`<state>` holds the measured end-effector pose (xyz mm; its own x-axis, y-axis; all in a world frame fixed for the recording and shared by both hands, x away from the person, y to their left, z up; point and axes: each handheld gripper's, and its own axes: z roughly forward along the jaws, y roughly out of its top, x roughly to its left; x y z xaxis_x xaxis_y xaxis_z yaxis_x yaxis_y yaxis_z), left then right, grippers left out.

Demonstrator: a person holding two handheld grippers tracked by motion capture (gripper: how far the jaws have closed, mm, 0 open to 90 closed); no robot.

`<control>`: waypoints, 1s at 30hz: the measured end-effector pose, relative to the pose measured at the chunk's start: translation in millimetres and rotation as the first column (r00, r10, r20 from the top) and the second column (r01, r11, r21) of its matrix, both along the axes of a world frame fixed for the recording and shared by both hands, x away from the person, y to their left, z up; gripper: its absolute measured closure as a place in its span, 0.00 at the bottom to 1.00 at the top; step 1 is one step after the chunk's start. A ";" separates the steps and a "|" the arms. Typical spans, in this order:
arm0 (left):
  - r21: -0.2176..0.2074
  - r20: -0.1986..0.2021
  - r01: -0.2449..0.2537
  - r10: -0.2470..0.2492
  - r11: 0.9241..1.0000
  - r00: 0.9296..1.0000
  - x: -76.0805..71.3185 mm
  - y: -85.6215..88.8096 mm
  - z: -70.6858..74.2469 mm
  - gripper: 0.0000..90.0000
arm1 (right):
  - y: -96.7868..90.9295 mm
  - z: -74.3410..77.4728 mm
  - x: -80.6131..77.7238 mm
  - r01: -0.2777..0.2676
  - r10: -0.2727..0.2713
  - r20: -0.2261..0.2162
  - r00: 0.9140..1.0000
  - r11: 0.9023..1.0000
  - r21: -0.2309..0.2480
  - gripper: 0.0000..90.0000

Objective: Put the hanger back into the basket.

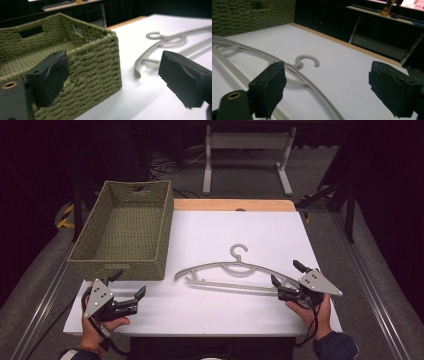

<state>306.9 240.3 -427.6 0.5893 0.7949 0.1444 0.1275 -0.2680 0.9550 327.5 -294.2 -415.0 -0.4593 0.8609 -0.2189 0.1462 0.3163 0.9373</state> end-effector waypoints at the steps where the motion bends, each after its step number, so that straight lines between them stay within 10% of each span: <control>1: 0.010 -0.011 0.004 -0.004 1.000 1.000 1.1 -1.8 -1.3 0.14 | 0.2 -1.3 0.7 -0.008 0.008 -0.014 1.000 1.000 -0.007 0.17; 14: 0.064 -0.085 0.026 -0.021 0.998 0.996 0.6 0.7 -12.1 0.18 | 6.6 3.4 13.2 -0.093 0.091 -0.108 0.990 0.996 -0.014 0.26; 20: 0.060 -0.100 0.060 -0.054 0.996 0.994 -0.5 1.9 -12.7 0.18 | 6.6 10.7 39.2 -0.085 0.049 -0.232 0.971 0.985 -0.149 0.31; 21: 0.069 -0.101 0.068 -0.060 0.995 0.993 -0.4 1.2 -12.9 0.18 | 1.3 12.8 50.9 -0.111 0.069 -0.301 0.951 0.986 -0.124 0.33; 23: 0.074 -0.106 0.076 -0.068 0.994 0.992 -0.1 0.6 -13.4 0.18 | 0.1 13.2 54.2 -0.111 0.063 -0.319 0.946 0.985 -0.135 0.33; 30: 0.090 -0.150 0.073 -0.058 0.993 0.987 4.1 0.0 -16.7 0.16 | -5.0 8.3 77.9 -0.166 0.057 -0.466 0.883 0.966 -0.196 0.36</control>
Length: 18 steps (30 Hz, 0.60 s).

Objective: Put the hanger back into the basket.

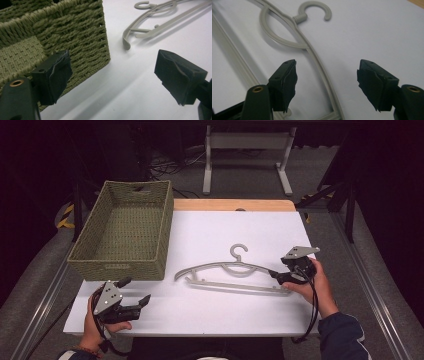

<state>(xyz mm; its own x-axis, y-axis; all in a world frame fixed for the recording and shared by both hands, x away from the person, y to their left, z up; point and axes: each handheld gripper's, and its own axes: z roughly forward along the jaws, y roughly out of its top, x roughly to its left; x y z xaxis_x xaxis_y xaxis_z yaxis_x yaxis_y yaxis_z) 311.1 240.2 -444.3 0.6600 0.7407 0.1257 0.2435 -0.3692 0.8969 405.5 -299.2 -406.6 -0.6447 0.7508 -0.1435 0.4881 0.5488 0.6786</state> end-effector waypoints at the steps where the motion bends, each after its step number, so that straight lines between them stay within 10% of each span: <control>1: 0.005 -0.005 0.003 -0.003 1.000 1.000 0.8 -0.4 -0.6 0.16 | 0.3 -0.9 1.9 -0.004 0.004 -0.018 1.000 1.000 -0.009 0.37; 8: 0.014 -0.028 0.019 -0.018 1.000 0.999 1.7 -2.7 -2.4 0.16 | -1.6 -15.1 13.7 0.012 -0.024 -0.151 0.988 0.997 -0.081 0.51; 18: 0.021 -0.045 0.034 -0.033 0.999 0.998 3.2 -4.7 -4.0 0.17 | -7.9 -24.0 23.4 -0.010 -0.005 -0.203 0.979 0.997 -0.072 0.69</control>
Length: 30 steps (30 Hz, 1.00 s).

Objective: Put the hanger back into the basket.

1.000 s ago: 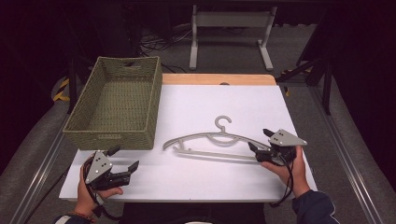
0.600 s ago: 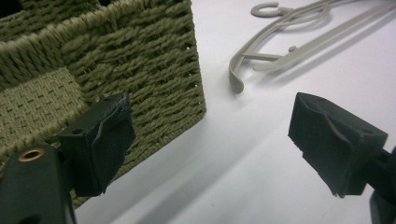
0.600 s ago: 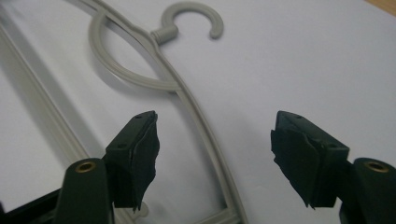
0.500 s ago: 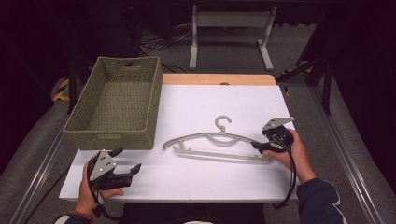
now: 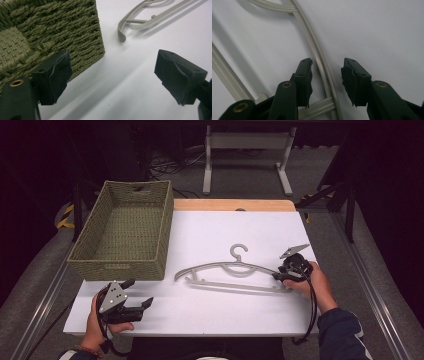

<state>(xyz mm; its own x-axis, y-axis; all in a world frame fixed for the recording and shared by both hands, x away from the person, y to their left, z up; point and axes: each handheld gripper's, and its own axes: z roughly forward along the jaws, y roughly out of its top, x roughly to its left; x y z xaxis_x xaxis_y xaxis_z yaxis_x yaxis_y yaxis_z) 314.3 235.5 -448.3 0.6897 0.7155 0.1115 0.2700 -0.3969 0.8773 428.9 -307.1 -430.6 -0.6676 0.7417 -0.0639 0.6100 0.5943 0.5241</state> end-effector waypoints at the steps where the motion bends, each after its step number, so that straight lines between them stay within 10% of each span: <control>1: 0.001 -0.002 0.002 -0.002 1.000 1.000 0.1 -0.3 -0.1 0.17 | -0.2 -0.3 0.1 -0.012 0.012 -0.009 1.000 1.000 0.011 0.73; 19: -0.010 -0.019 0.049 -0.049 0.999 0.999 -0.7 -5.8 -0.6 0.17 | 13.6 2.0 -10.0 -0.162 0.162 -0.018 0.987 0.986 -0.045 0.93; 30: 0.036 -0.017 0.075 -0.075 0.996 0.997 6.2 -26.7 17.3 0.17 | 32.9 11.5 -36.0 -0.332 0.333 0.049 0.942 0.943 -0.026 0.93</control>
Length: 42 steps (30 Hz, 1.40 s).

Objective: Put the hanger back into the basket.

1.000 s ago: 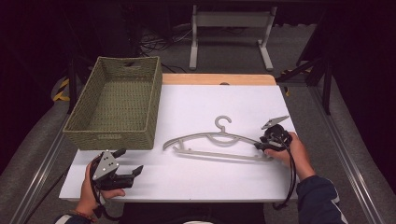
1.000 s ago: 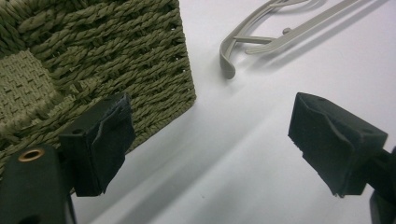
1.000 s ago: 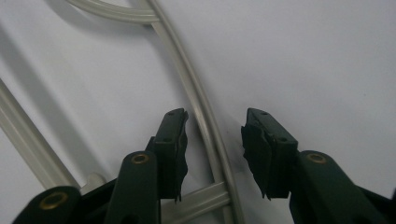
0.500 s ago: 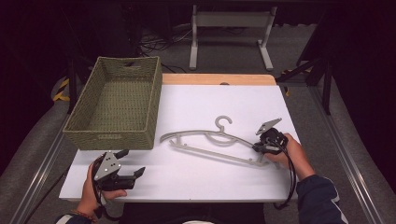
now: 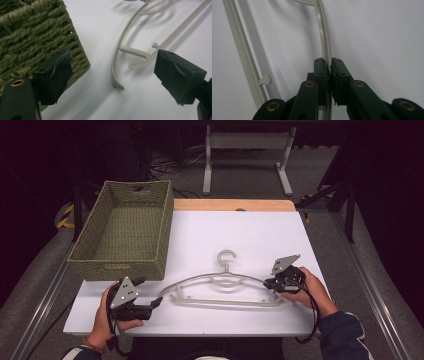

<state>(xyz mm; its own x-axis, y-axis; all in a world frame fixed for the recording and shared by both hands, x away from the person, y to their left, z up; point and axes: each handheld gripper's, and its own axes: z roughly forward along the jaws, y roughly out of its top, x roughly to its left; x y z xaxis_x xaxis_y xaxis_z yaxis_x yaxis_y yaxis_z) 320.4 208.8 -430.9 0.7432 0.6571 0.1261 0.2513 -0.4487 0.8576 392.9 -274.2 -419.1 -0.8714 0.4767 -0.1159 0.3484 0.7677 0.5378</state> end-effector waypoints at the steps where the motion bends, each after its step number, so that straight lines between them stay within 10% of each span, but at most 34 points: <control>1: -0.001 -0.002 0.000 0.000 1.000 1.000 1.0 -1.3 1.7 0.17 | 2.0 1.4 -1.7 -0.012 0.012 0.004 1.000 1.000 0.005 0.93; 12: 0.149 0.036 0.013 -0.018 0.989 0.999 14.9 -44.1 19.2 0.25 | 35.4 27.2 -19.2 -0.086 0.081 0.152 0.985 0.996 0.030 0.93; 20: 0.338 -0.020 0.035 -0.030 0.941 0.999 24.9 -68.2 16.1 0.56 | 55.5 32.3 -22.7 -0.104 0.106 0.192 0.976 0.994 -0.019 0.93; 42: 0.437 0.017 -0.037 0.034 0.899 0.999 38.6 -83.9 15.2 0.83 | 89.0 40.0 -23.3 -0.121 0.127 0.199 0.972 0.992 -0.043 0.92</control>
<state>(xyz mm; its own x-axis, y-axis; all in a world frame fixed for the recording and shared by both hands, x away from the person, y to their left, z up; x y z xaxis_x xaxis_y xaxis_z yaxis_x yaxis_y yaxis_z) 359.1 124.9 -415.7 0.7181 0.5602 0.4130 0.2677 -0.7701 0.5791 369.6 -185.2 -379.1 -0.8810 0.3601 -0.3070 0.1371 0.8151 0.5628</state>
